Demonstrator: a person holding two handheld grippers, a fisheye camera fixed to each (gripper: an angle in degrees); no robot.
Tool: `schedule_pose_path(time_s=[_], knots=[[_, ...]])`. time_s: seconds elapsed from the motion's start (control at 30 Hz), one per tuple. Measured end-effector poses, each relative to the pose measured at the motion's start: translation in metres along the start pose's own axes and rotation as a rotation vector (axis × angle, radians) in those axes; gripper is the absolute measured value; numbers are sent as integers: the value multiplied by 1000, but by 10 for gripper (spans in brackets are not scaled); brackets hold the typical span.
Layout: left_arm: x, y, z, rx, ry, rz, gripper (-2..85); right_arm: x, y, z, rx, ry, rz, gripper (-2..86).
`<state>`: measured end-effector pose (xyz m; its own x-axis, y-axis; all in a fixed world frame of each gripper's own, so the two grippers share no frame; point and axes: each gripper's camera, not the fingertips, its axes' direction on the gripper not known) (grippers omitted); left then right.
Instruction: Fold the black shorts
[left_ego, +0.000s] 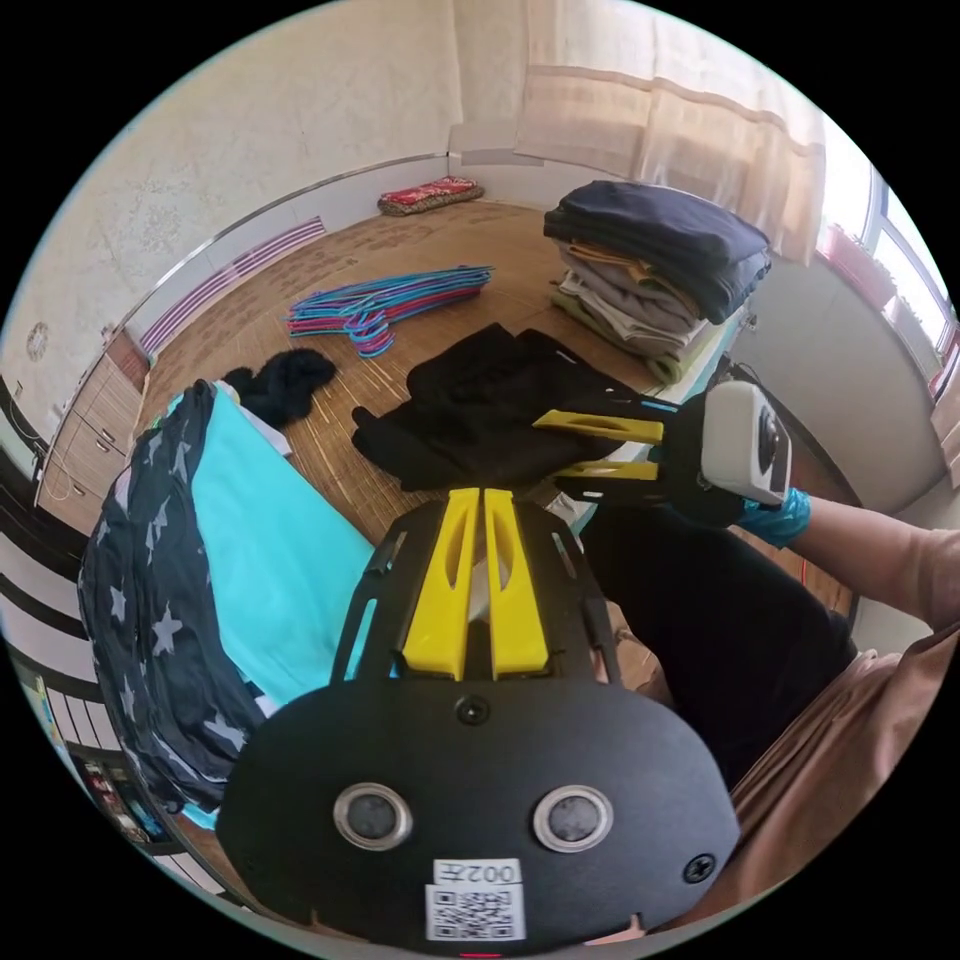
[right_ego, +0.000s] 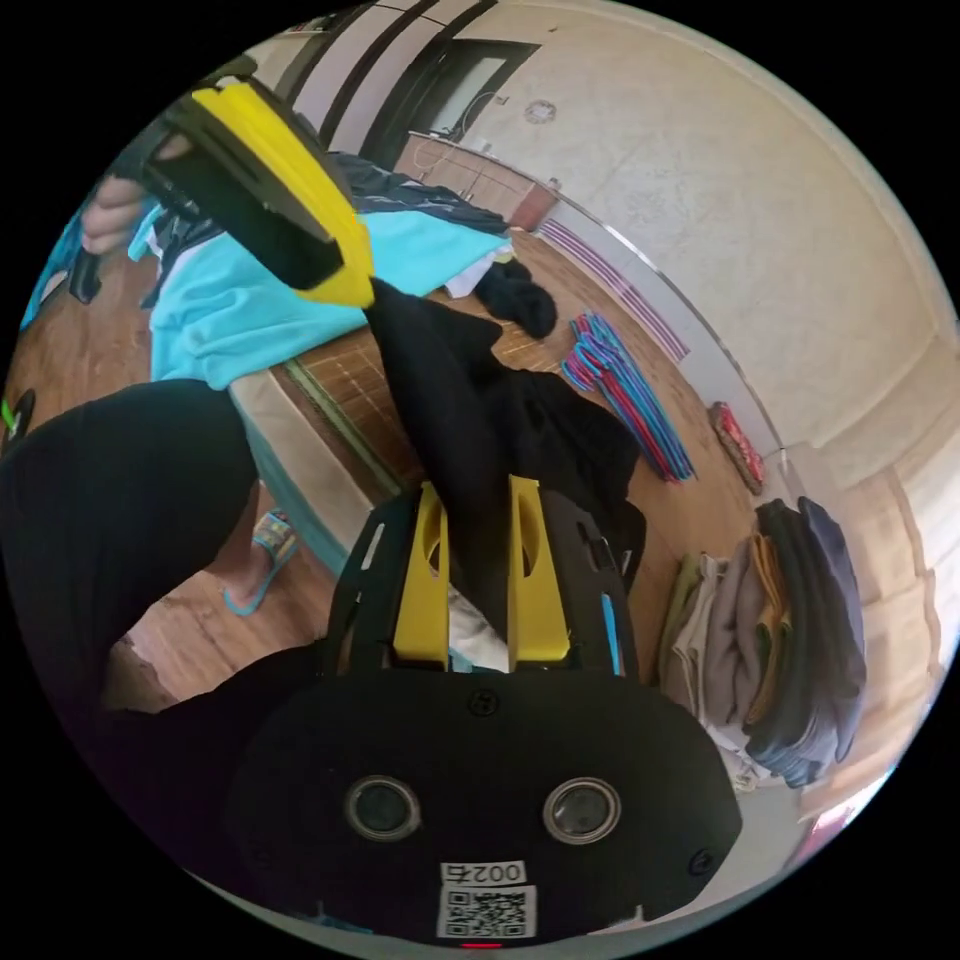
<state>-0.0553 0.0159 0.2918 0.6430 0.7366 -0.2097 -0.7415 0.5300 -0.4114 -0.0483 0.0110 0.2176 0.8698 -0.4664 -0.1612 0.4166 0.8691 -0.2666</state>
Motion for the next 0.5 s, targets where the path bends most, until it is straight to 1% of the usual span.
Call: schedule_pose_path(time_s=[0.07, 0.13, 0.27, 0.33, 0.5], knots=[[-1, 3, -8, 12, -12, -7, -10, -1, 3, 1, -21, 84, -23, 84], [-3, 7, -14, 16, -43, -16, -10, 2, 11, 9, -88, 187, -22, 82], [-9, 18, -15, -10, 7, -43, -10, 11, 27, 12, -83, 164, -4, 77], [-9, 24, -12, -36, 3, -51, -10, 14, 33, 13, -98, 198, -10, 76], [-7, 34, -8, -65, 16, -71, -10, 23, 40, 12, -94, 186, 6, 75]])
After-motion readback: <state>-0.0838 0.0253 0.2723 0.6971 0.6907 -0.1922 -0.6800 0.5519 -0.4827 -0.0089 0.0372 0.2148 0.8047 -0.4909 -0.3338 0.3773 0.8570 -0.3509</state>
